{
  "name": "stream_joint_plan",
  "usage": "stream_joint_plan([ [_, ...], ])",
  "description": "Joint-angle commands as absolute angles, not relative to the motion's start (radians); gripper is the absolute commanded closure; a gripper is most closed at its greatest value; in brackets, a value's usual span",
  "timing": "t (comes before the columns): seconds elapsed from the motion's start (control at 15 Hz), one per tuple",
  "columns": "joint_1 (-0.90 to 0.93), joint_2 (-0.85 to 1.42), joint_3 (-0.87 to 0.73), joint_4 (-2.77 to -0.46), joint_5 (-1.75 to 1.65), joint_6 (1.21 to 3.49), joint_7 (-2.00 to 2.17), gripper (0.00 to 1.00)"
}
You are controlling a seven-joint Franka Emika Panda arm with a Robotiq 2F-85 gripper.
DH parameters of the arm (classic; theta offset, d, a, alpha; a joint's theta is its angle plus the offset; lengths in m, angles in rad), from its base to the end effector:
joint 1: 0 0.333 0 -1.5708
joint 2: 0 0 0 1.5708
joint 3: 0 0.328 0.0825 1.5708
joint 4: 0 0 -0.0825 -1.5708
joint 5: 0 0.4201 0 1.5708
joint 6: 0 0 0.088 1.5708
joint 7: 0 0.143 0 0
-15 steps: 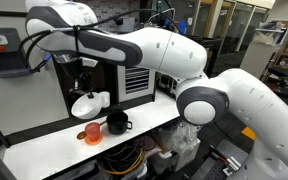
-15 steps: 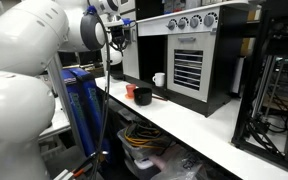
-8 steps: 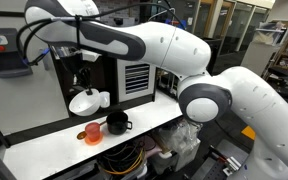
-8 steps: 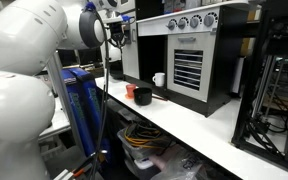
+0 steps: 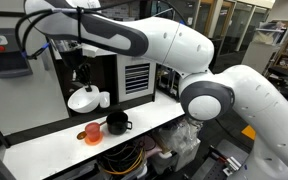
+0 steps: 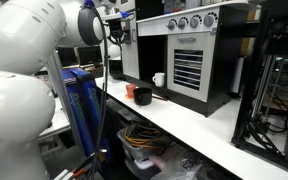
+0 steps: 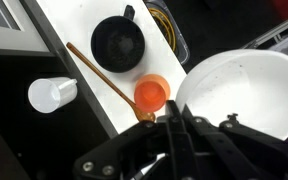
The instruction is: Pour the contents in the white bowl on the right into the black pot
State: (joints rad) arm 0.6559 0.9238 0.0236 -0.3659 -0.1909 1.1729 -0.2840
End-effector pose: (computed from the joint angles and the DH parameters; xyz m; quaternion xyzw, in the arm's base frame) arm 0.6189 0.4460 0.5108 0.8978 0.4290 -0.0418 0.0902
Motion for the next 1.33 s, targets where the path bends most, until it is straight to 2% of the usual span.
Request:
stream_joint_plan([
  [0.0, 0.655, 0.908, 0.024, -0.394, -0.190, 1.184, -0.282, 0.96],
  [1.27, 0.719, 0.841, 0.023, -0.377, -0.193, 1.164, -0.225, 0.99],
])
